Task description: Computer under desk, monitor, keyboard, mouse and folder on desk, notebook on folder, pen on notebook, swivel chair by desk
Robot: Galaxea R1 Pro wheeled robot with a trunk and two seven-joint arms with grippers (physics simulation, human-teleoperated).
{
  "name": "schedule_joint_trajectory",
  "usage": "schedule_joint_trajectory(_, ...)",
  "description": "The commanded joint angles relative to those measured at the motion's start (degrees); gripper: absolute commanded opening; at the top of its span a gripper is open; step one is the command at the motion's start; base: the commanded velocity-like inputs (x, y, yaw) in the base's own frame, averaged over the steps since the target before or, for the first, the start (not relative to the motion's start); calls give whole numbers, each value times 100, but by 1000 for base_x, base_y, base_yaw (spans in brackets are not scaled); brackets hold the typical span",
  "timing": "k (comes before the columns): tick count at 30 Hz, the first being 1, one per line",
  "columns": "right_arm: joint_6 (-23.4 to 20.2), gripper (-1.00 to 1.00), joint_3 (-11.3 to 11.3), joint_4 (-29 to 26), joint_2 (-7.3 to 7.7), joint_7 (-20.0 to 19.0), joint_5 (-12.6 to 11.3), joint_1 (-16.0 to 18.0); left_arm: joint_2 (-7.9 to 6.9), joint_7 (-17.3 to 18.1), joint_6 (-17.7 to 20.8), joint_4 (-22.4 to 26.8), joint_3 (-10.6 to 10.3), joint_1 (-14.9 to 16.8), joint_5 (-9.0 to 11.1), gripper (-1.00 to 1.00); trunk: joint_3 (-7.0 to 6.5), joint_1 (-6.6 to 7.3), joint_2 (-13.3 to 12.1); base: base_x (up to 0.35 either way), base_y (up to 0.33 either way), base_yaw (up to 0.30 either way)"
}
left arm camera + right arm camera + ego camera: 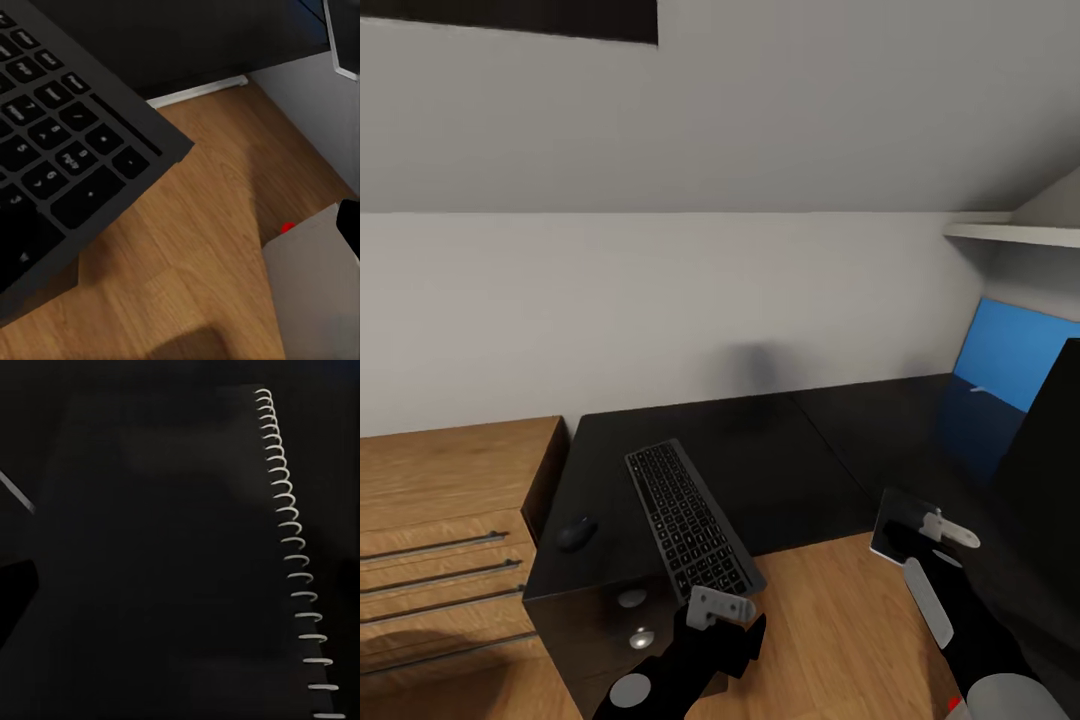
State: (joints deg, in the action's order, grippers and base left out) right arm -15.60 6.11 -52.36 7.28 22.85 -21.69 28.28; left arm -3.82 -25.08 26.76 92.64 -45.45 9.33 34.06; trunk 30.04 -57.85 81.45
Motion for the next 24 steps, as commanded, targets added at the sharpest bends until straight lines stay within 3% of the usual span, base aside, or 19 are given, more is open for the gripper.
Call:
schedule_joint_trajectory(1, -23, 100, -5, -16, 2, 31, -40, 2, -4, -59, 5, 9, -15, 8, 58, 100, -12, 23, -38, 0, 0, 0)
schedule_joint_trajectory(16, -1, 100, -27, -65, -2, 31, -33, 2, -4, -67, 0, 9, -25, 8, 57, 100, -282, 352, -640, 0, 0, 0)
schedule_joint_trajectory(24, 10, 100, -44, -441, -56, 45, -30, -8, -6, -68, -3, 9, -26, 8, 57, 100, -425, 528, -960, 0, 0, 0)
